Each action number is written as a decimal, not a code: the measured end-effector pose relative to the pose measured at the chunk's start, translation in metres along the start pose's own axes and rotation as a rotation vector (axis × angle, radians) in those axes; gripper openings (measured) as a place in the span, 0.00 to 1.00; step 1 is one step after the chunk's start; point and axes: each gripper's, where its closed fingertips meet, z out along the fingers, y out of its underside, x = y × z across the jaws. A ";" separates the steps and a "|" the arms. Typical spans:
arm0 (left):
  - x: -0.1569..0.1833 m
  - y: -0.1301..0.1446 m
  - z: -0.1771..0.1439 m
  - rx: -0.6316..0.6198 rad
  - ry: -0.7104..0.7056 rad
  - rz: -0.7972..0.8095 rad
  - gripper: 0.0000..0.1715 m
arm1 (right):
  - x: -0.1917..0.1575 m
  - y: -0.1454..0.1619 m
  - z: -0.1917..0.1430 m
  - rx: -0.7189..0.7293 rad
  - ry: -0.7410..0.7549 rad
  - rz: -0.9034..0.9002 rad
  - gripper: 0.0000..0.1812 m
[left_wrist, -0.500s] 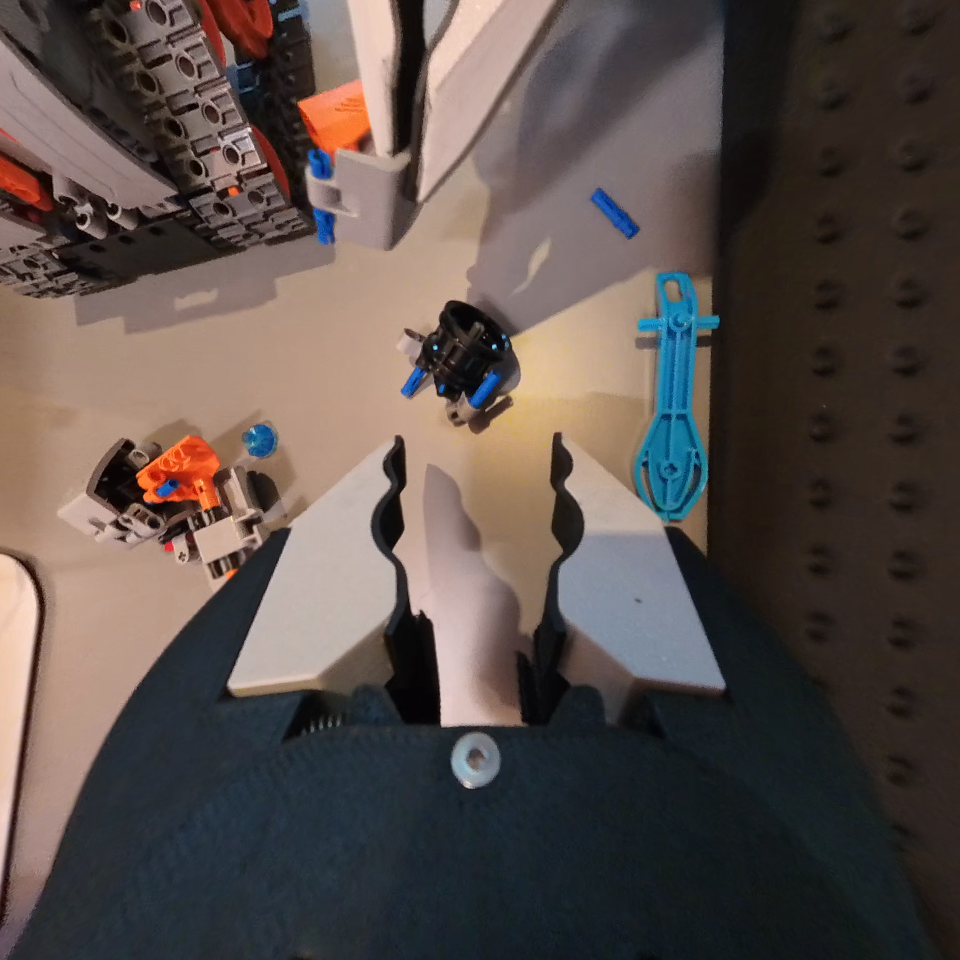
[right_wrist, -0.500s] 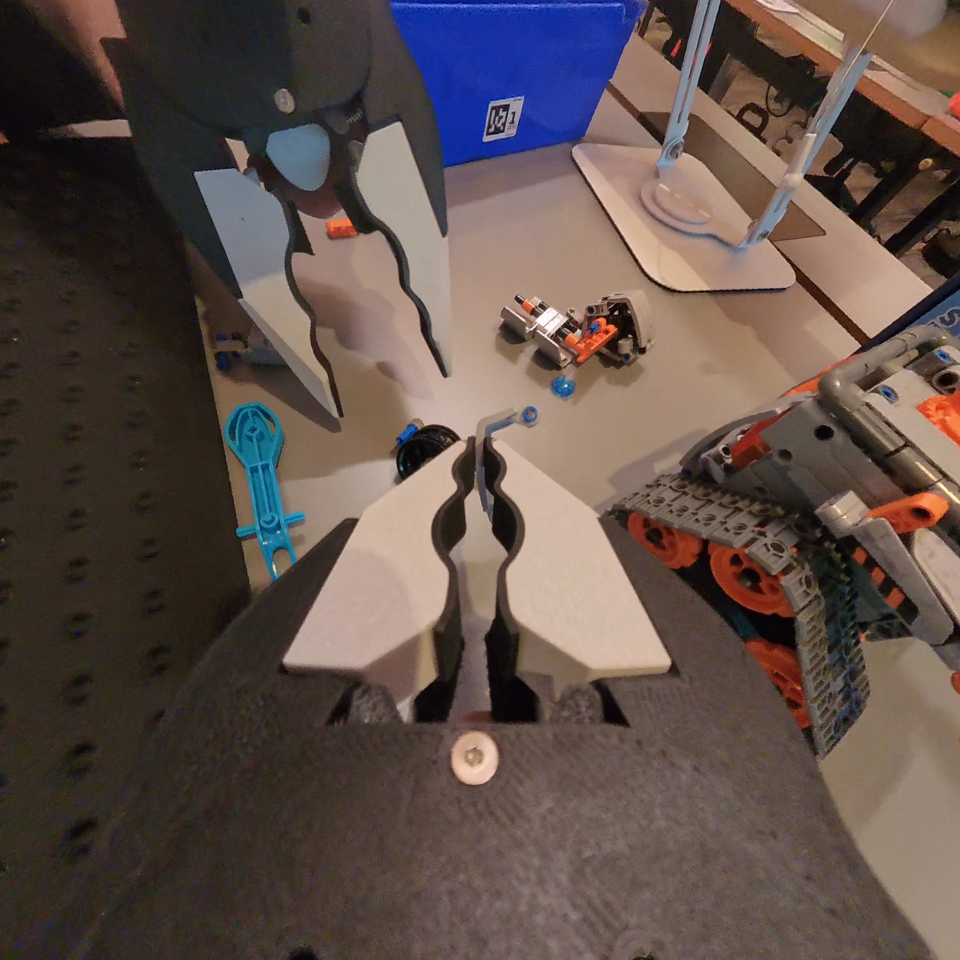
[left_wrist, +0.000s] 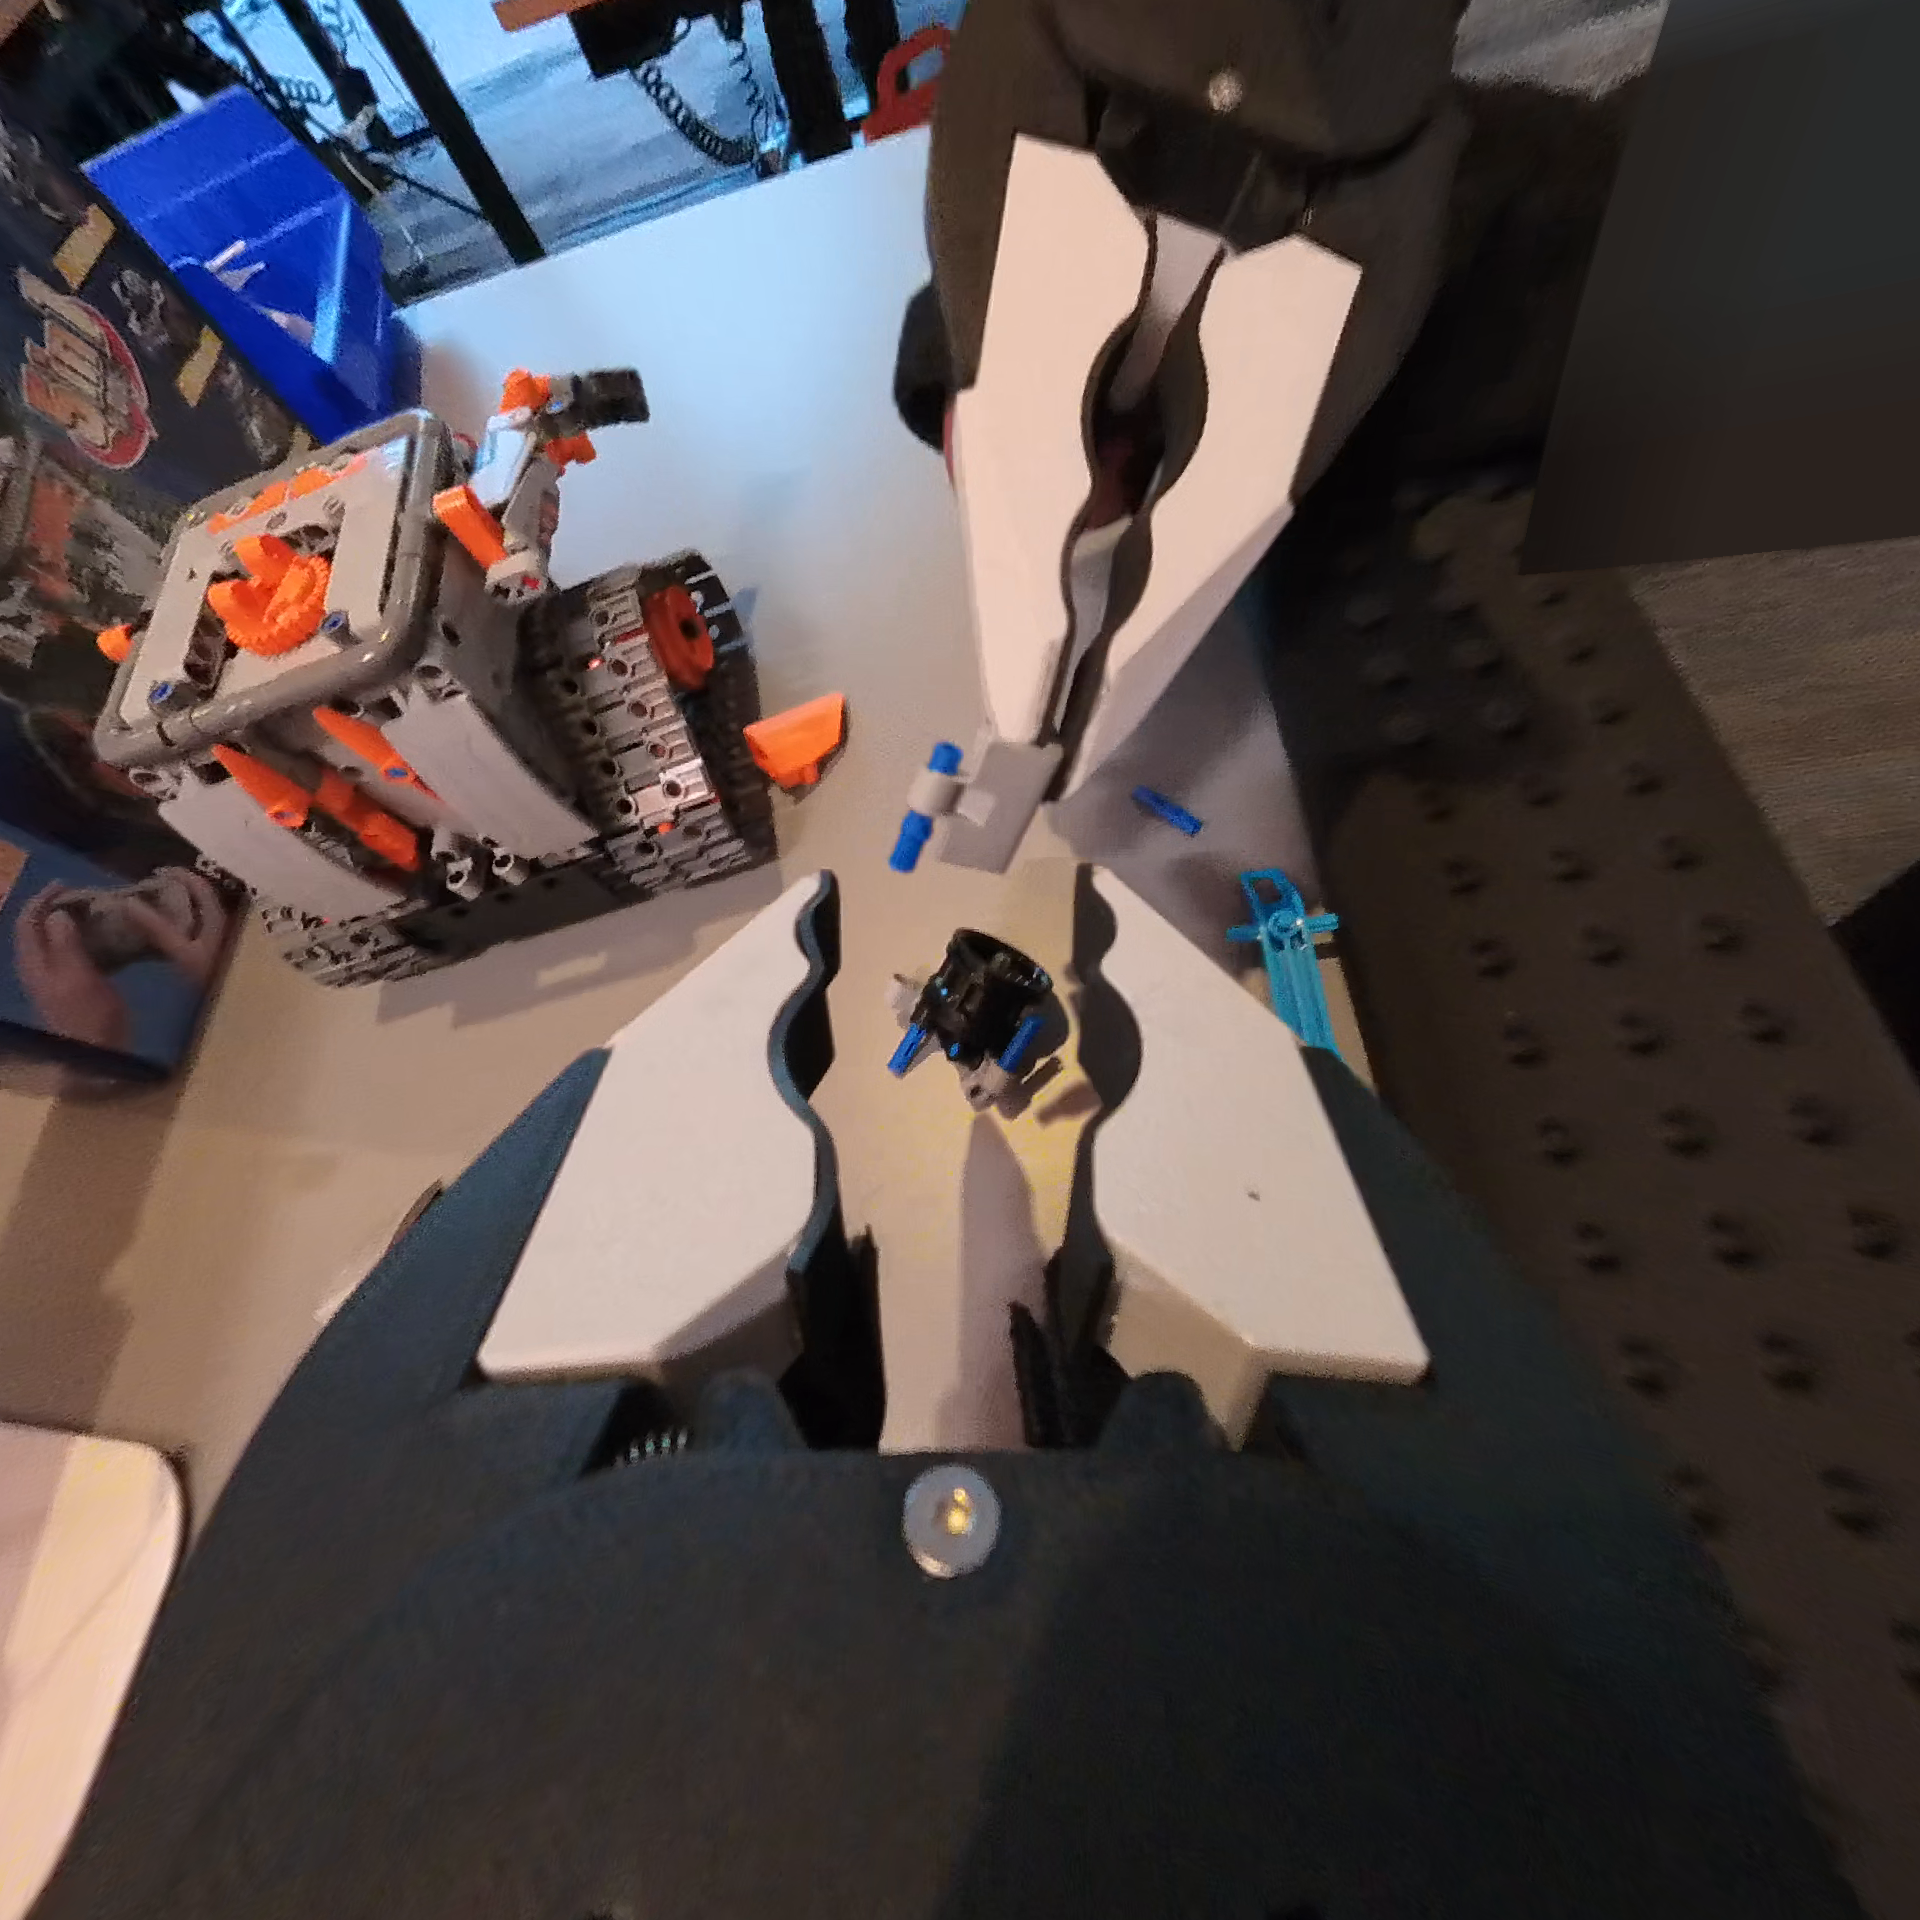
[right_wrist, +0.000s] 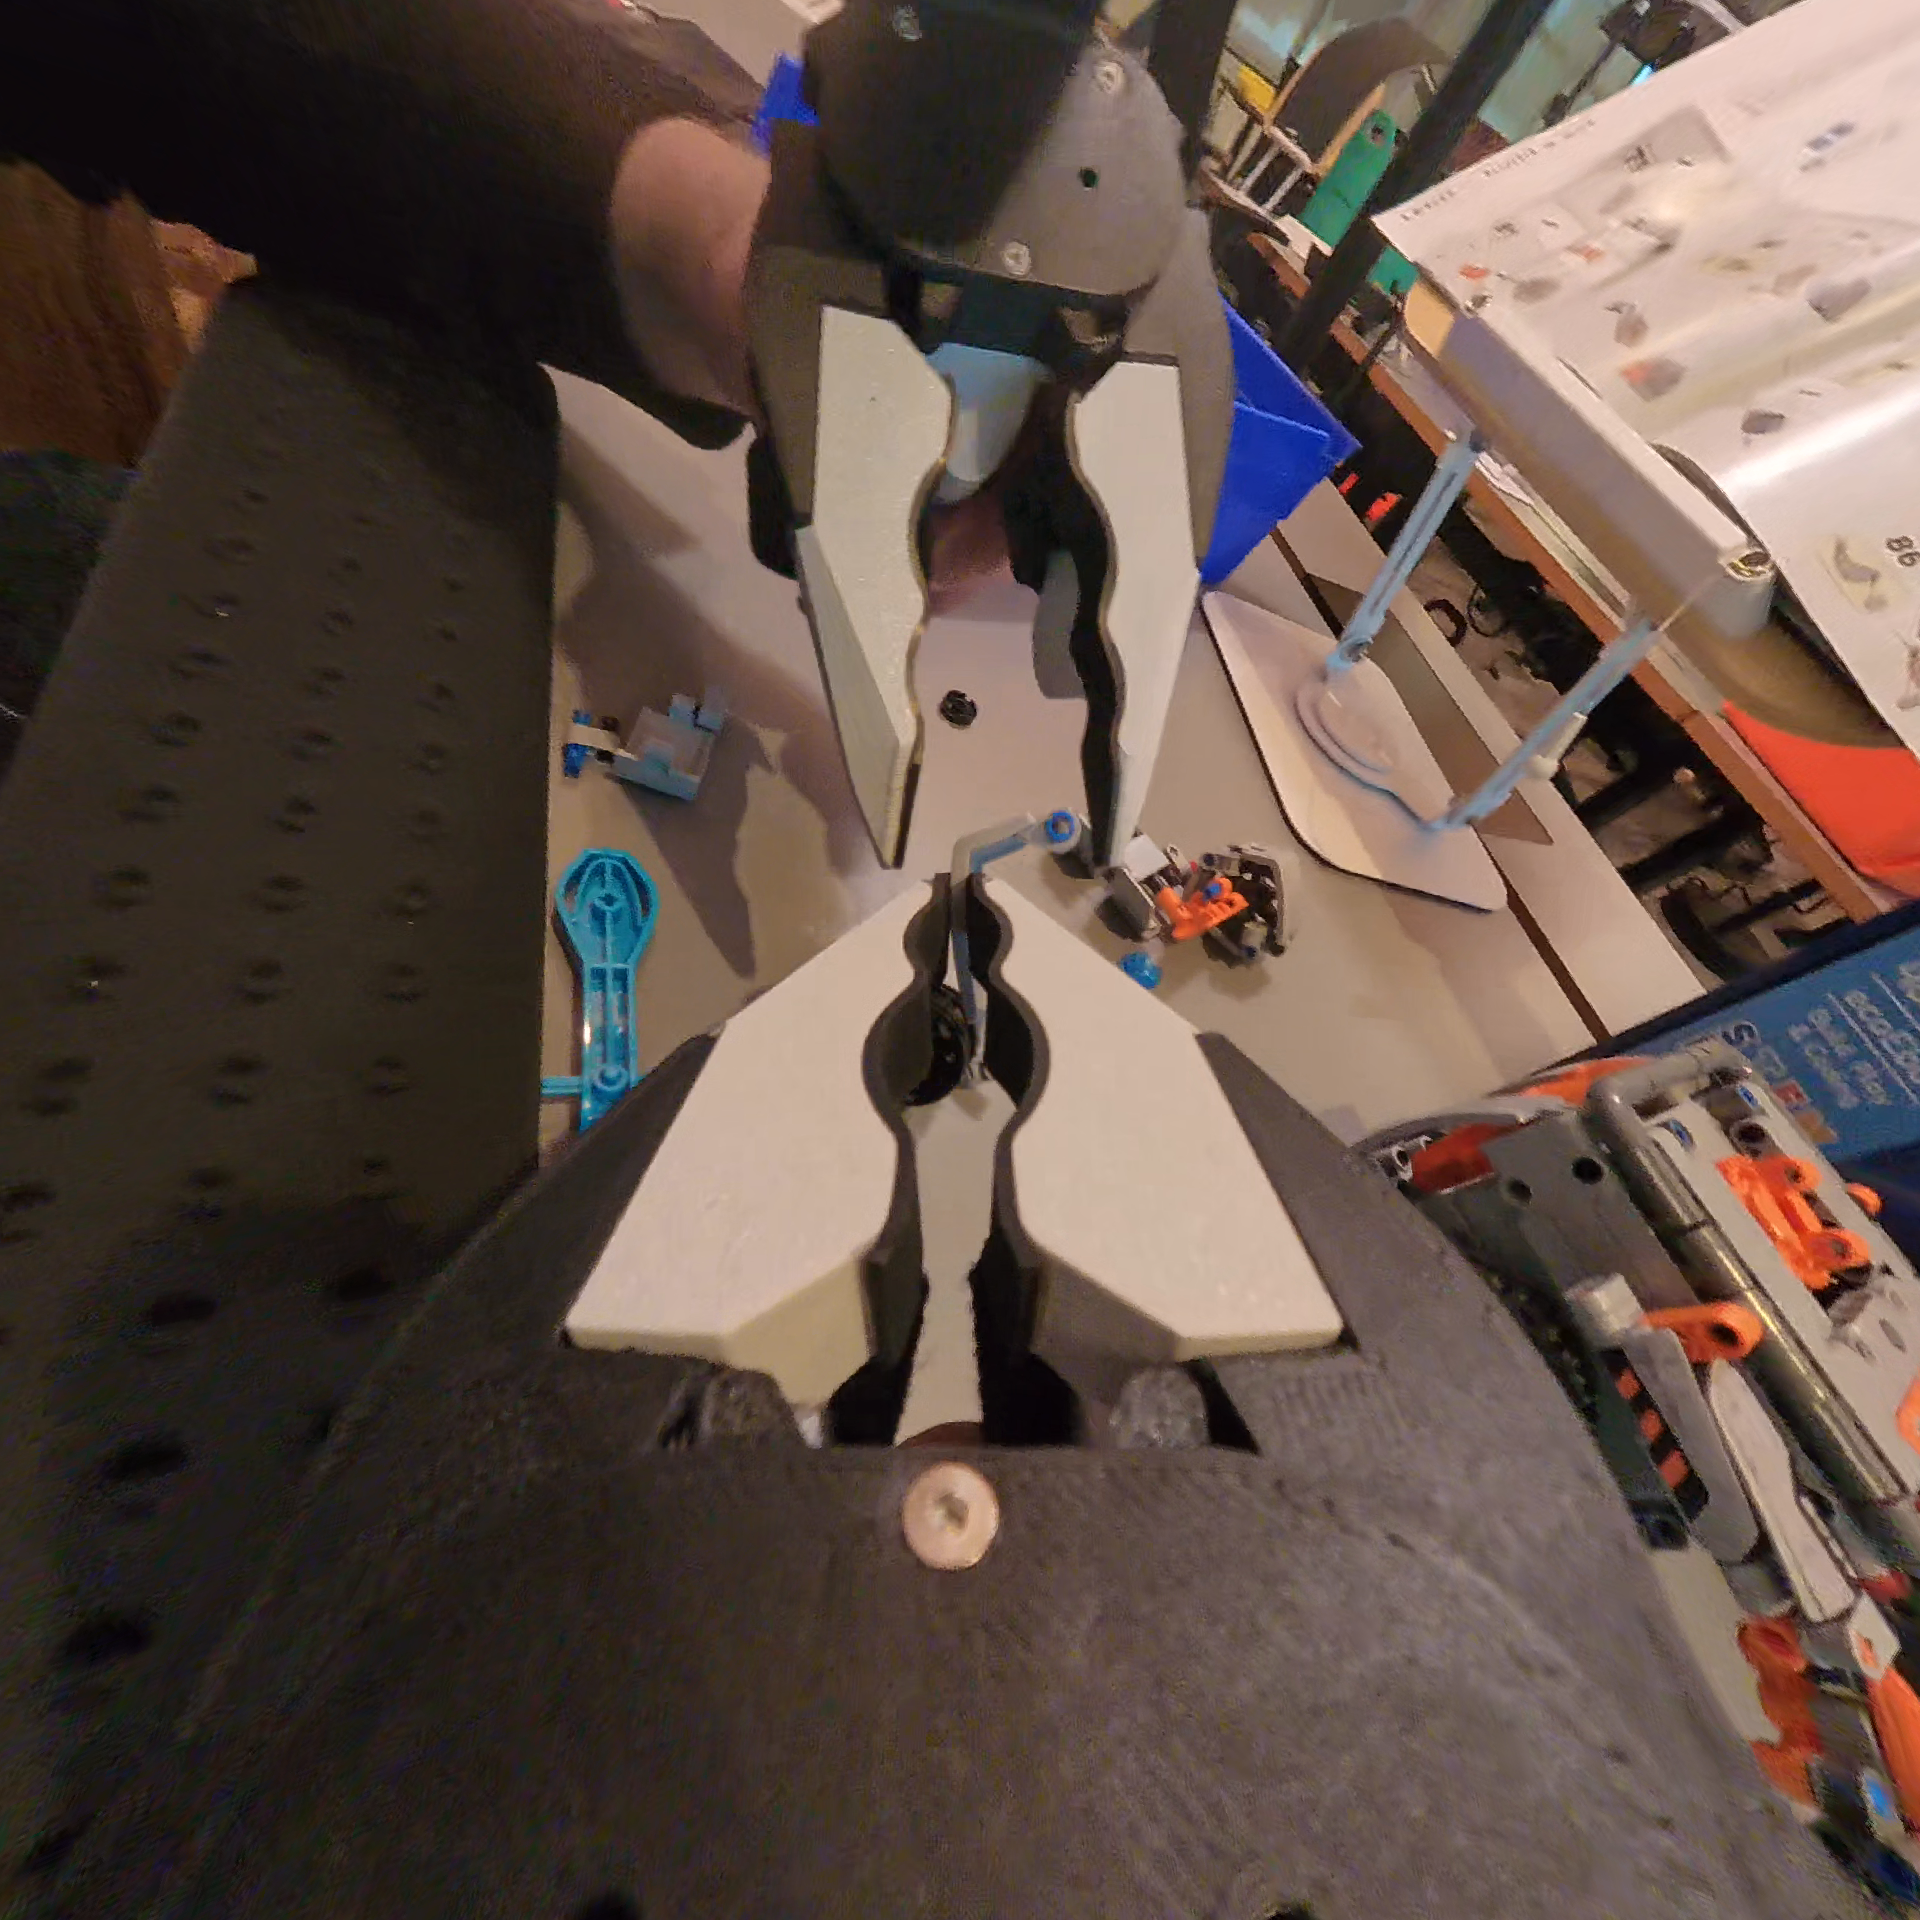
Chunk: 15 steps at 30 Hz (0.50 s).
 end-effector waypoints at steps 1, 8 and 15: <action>0.000 -0.002 0.000 0.016 0.010 -0.007 0.24 | 0.001 0.002 0.000 -0.009 0.003 0.008 0.00; -0.017 -0.014 0.002 0.002 -0.232 0.253 0.29 | 0.015 -0.002 -0.006 0.090 -0.082 0.377 0.00; -0.028 -0.018 0.018 -0.074 -0.455 0.450 0.39 | 0.045 -0.020 -0.023 0.377 -0.157 0.794 0.00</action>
